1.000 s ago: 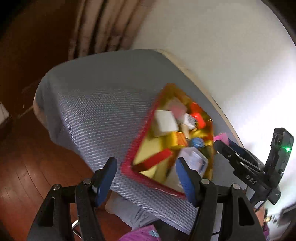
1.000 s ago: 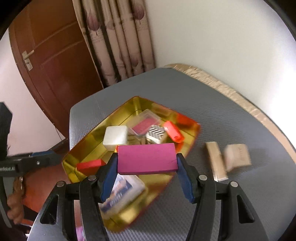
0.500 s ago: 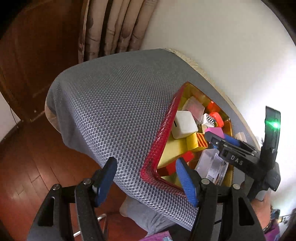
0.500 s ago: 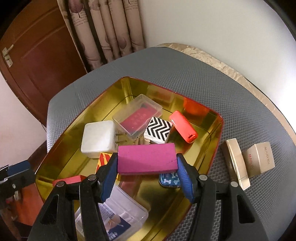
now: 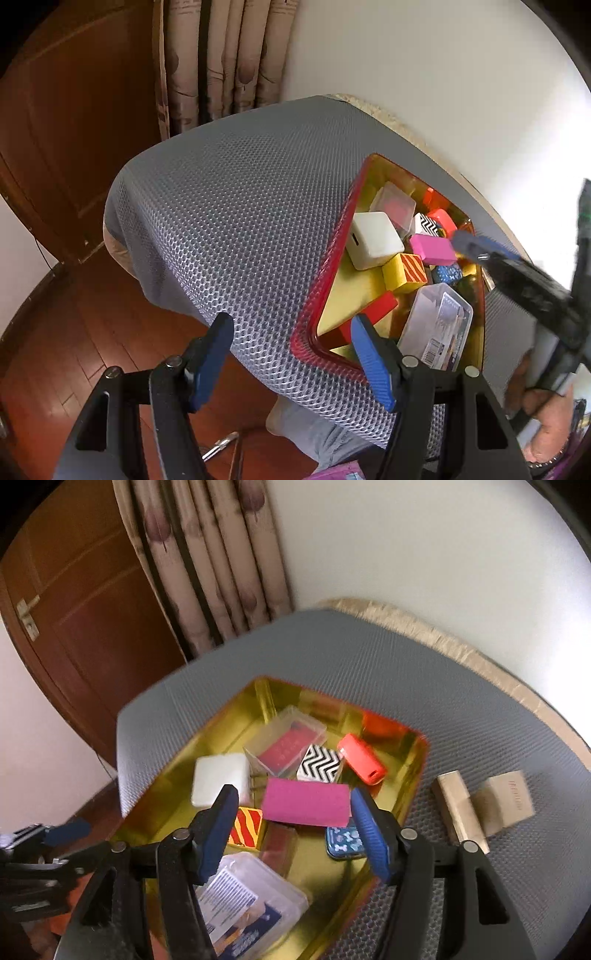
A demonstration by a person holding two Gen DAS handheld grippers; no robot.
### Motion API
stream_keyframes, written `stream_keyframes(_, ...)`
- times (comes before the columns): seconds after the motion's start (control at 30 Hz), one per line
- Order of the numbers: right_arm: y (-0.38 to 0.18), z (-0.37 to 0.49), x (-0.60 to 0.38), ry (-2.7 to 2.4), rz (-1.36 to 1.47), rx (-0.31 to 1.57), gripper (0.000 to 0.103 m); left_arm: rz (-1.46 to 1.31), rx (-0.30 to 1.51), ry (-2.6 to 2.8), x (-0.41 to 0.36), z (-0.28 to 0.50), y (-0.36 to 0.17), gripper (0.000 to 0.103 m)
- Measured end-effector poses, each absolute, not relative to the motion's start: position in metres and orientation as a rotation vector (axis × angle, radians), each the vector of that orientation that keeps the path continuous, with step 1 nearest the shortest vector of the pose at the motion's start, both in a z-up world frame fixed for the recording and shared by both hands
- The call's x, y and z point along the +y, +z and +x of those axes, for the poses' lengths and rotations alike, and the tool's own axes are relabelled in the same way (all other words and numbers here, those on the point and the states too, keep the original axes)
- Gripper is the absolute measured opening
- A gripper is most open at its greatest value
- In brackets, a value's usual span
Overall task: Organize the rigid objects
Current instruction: 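Lower clear box into gold tin with left tool while right drops pink block in, then grasp the MARUBI cardboard box with the right tool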
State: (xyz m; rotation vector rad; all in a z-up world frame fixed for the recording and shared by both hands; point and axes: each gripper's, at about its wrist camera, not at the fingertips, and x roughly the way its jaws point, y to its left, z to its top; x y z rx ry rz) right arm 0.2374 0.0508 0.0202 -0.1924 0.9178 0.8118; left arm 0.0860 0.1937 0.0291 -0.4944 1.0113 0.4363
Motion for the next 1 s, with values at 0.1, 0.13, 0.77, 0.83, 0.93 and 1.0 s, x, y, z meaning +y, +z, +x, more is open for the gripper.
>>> stream_keyframes(0.1,0.03,0.232,0.028,0.782,-0.152,0.879,0.07,-0.468,1.012,0.444,0.19,0.086,0.03,0.068)
stream_keyframes(0.13,0.032,0.231,0.018,0.765,-0.144,0.874,0.07,-0.459,1.013,0.444,0.189,0.087,0.03,0.068)
stream_keyframes(0.77,-0.043,0.242,-0.245,0.075,-0.195,0.953,0.097,-0.248,1.029,0.484,0.154,0.094,0.03,0.068)
stream_keyframes(0.83,-0.041,0.241,-0.261,0.044,-0.166,0.948,0.097,-0.22,1.026,0.492,0.15,0.095,0.03,0.068)
stream_keyframes(0.93,-0.041,0.242,-0.267,0.054,-0.128,0.959,0.097,-0.191,1.027,0.498,0.145,0.096,0.031,0.068)
stream_keyframes(1.0,-0.042,0.242,-0.264,0.077,-0.128,0.964,0.098,-0.186,1.032,0.496,0.144,0.096,0.035,0.068)
